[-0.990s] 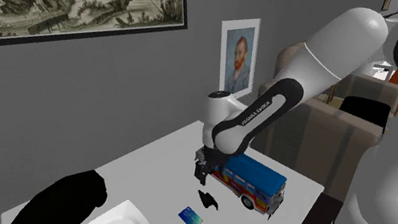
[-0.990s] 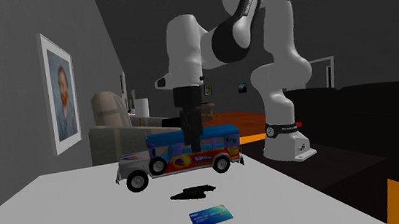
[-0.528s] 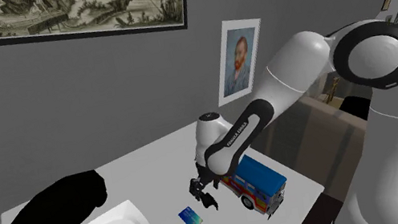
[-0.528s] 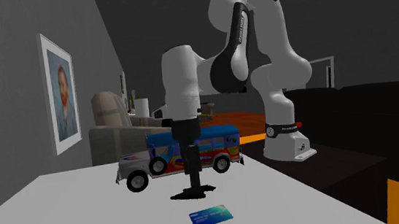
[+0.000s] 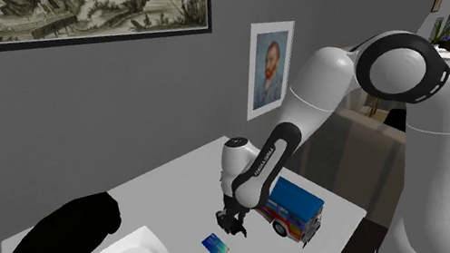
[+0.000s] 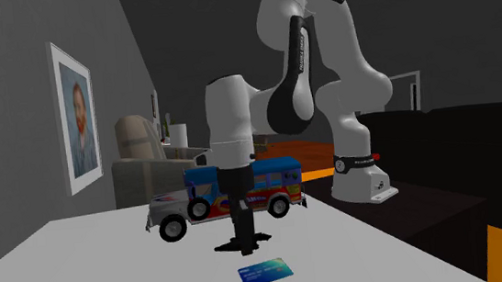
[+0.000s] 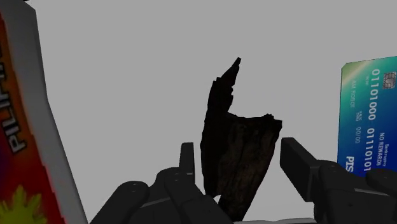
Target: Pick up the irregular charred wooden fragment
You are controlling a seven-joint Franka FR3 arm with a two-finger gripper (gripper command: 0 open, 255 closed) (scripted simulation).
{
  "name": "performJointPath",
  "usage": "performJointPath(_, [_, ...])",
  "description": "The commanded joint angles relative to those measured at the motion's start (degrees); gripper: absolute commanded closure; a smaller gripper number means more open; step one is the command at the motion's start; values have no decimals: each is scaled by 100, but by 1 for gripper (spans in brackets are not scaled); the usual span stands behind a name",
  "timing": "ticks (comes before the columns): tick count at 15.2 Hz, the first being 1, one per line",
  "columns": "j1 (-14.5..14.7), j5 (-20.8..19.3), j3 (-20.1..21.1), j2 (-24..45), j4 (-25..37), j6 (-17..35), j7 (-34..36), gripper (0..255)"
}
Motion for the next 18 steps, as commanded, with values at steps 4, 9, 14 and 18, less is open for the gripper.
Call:
performJointPath(4, [3, -4, -2, 14, 7, 9, 4, 255])
performJointPath(9, [6, -7, -3, 22, 3, 22, 8, 255])
performJointPath(14, [-43, 109, 67, -402, -39, -358, -60, 255])
performJointPath(18, [-67, 197, 104, -728, -47, -673, -112, 255])
